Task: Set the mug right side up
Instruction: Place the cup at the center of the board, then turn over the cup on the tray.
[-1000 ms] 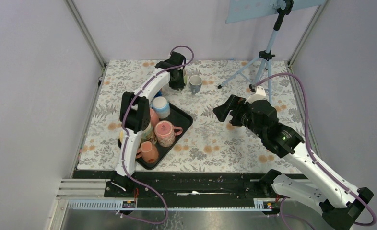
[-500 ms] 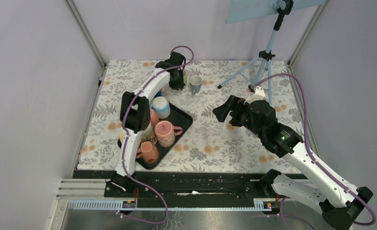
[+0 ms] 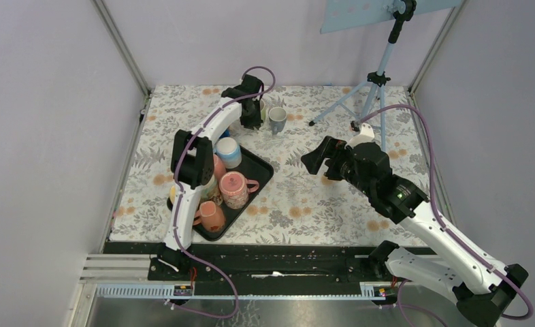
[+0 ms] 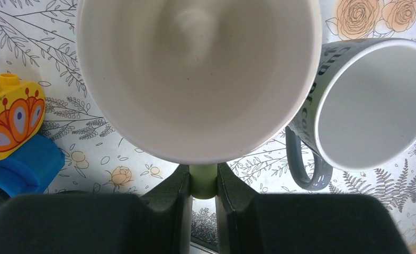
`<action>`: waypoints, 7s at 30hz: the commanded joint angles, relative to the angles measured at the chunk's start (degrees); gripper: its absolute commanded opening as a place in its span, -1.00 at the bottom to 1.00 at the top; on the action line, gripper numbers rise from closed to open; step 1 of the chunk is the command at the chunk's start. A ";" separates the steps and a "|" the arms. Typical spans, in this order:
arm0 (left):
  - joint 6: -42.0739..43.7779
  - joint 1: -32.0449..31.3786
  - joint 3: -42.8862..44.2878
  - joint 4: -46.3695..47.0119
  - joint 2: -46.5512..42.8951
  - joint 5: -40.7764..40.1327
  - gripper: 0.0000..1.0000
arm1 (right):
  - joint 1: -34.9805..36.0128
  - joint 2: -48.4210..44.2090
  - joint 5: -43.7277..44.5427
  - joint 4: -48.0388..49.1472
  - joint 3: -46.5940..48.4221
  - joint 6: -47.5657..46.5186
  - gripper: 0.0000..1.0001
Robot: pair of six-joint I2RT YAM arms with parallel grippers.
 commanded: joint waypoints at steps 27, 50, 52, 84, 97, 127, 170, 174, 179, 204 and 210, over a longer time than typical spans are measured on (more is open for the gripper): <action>2.05 0.11 0.98 3.65 -6.51 0.81 0.11 | 0.27 1.72 -2.01 3.76 0.23 -0.48 1.00; -1.59 -0.84 -22.68 8.51 -42.51 4.22 0.97 | 0.33 12.57 -28.13 28.66 -4.67 -24.31 1.00; -1.93 -0.86 -26.44 8.63 -46.94 4.49 0.97 | 0.33 15.06 -33.88 30.79 -4.40 -27.89 1.00; -2.67 0.85 -38.74 2.29 -71.39 7.69 0.97 | 10.17 51.50 -43.88 22.58 17.86 -59.02 1.00; -3.03 0.87 -39.24 3.43 -71.83 9.69 0.97 | 11.56 55.09 -36.67 28.23 17.52 -59.83 1.00; -3.97 0.85 -43.19 6.16 -72.06 11.31 0.97 | 11.56 55.54 -14.92 34.32 13.99 -50.63 1.00; -15.12 0.81 -65.47 16.82 -75.18 18.69 0.97 | -0.36 61.67 -49.88 30.94 20.00 -64.13 1.00; -18.51 0.79 -67.83 19.77 -75.80 19.39 0.97 | -0.39 62.30 -50.50 30.99 20.16 -63.34 1.00; -20.07 0.79 -69.16 21.80 -75.82 19.99 0.97 | -0.29 61.46 -51.69 32.98 18.16 -61.31 0.99; -19.46 0.87 -69.91 23.57 -73.98 19.45 0.97 | 3.50 51.38 -39.53 33.54 10.16 -57.31 0.86; -18.71 0.85 -67.83 20.57 -76.90 17.67 0.97 | 3.37 55.54 -35.62 26.04 17.18 -62.74 0.84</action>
